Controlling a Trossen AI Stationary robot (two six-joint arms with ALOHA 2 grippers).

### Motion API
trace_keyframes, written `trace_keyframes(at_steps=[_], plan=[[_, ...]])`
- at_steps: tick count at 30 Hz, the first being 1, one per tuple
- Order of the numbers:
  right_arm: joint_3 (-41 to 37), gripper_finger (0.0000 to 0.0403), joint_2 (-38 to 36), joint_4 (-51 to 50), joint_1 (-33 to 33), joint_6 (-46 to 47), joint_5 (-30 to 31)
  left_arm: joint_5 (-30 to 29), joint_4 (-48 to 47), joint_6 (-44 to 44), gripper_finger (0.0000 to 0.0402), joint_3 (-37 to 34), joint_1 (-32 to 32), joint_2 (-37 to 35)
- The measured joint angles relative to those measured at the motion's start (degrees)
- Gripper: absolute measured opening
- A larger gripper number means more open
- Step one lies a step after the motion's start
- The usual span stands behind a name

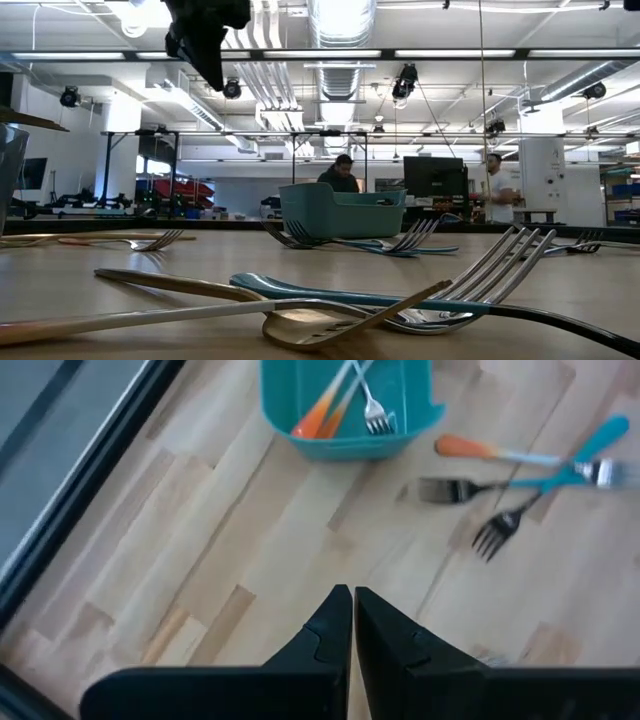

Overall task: Sort silverware by color (type)
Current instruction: Put the orange fork into the green bin

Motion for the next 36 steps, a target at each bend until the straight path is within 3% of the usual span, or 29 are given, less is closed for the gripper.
trace_keyframes(at_steps=[4, 11, 19, 26, 36], plan=[[-1.1, 0.0098, -3.5, -7.4, -5.0, 1.2, 0.2, 0.1, -0.8, 2.3, 0.0000, 0.0, -0.1, 0.0], [-9.0, 0.0098, -7.6, -6.6, -17.1, -10.5, -0.5, 0.0, -3.2, 2.4, 0.0000, -0.8, -0.7, 0.0], [-23.1, 0.0098, -9.1, 2.3, -28.2, -28.9, -11.1, 0.0, -3.9, 2.1, 0.0000, -3.4, -3.4, -0.1], [-29.4, 0.0098, -7.4, 10.5, -32.9, -40.7, -13.5, 0.0, -3.4, 1.6, 0.0000, -5.7, -3.7, -0.1], [-31.1, 0.0098, -3.2, 19.2, -33.5, -61.3, -13.4, 0.0, -2.6, 1.6, 0.0000, -5.8, -3.7, -0.2]])
